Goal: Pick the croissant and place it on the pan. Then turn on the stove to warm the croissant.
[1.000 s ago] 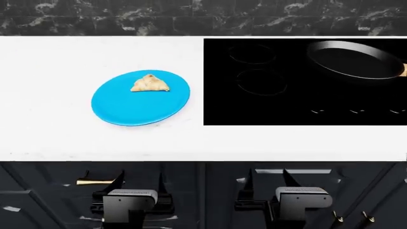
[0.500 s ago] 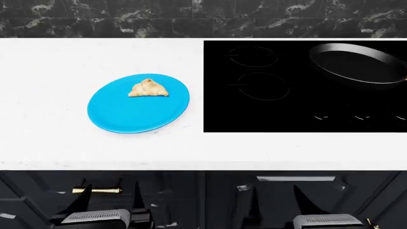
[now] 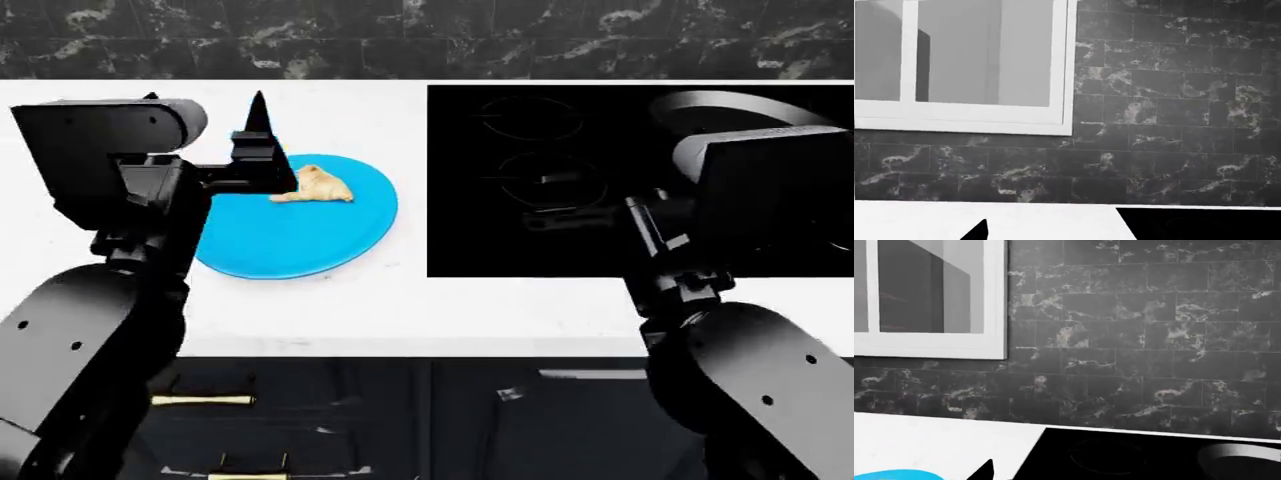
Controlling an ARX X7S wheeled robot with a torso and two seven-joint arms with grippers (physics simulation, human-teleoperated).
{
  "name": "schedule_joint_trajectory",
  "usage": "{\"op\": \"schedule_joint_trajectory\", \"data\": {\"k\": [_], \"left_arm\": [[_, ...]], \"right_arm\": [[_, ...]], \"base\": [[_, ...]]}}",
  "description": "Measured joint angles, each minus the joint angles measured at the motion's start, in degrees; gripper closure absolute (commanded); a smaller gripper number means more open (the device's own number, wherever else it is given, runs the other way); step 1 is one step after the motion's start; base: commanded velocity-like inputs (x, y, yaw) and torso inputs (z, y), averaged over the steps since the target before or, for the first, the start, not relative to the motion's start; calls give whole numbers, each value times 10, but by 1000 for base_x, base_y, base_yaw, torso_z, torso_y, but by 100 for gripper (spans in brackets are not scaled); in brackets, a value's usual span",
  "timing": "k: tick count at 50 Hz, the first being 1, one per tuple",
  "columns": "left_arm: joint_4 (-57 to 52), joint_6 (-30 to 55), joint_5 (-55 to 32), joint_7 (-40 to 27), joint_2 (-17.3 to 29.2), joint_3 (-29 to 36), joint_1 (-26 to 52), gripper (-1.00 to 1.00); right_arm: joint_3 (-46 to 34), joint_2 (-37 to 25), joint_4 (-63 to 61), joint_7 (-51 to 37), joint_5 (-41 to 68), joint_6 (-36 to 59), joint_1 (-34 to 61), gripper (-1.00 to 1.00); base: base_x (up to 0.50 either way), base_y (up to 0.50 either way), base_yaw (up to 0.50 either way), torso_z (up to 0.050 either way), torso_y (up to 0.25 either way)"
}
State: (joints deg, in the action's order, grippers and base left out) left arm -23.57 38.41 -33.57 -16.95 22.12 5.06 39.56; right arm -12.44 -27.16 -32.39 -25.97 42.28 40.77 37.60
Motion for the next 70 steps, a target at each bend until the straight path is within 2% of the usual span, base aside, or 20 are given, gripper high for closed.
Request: {"op": "schedule_joint_trajectory", "data": {"k": [6, 13, 19, 24, 30, 36, 41, 47, 70], "left_arm": [[159, -25, 18, 53, -26, 48, 131, -100], [262, -42, 30, 87, -43, 79, 214, -100], [419, -67, 49, 144, -58, 106, 301, -100], [558, -86, 70, 217, -64, 139, 380, -100], [732, -120, 104, 340, -78, 189, 470, -100], [846, -128, 133, 455, -88, 225, 531, -100], [901, -124, 159, 523, -91, 238, 565, -100], [939, -122, 190, 572, -94, 237, 592, -100], [981, -112, 284, 658, -109, 202, 618, -100]], "right_arm": [[-36, 20, 117, 35, -6, 0, 109, -100], [-58, 34, 191, 57, -9, -1, 178, -100], [-73, 46, 264, 80, -23, -15, 225, -100], [-79, 54, 311, 98, -31, -26, 258, -100], [-85, 57, 347, 113, -38, -36, 282, -100], [-89, 61, 373, 121, -44, -40, 299, -100], [-93, 63, 390, 126, -48, -43, 309, -100], [-99, 68, 409, 133, -52, -47, 317, -100], [-104, 68, 411, 134, -56, -52, 328, -100]], "base": [[0, 0, 0, 0, 0], [0, 0, 0, 0, 0], [0, 0, 0, 0, 0], [0, 0, 0, 0, 0], [0, 0, 0, 0, 0], [0, 0, 0, 0, 0], [0, 0, 0, 0, 0], [109, 0, 0, 0, 0], [191, 0, 0, 0, 0]]}}
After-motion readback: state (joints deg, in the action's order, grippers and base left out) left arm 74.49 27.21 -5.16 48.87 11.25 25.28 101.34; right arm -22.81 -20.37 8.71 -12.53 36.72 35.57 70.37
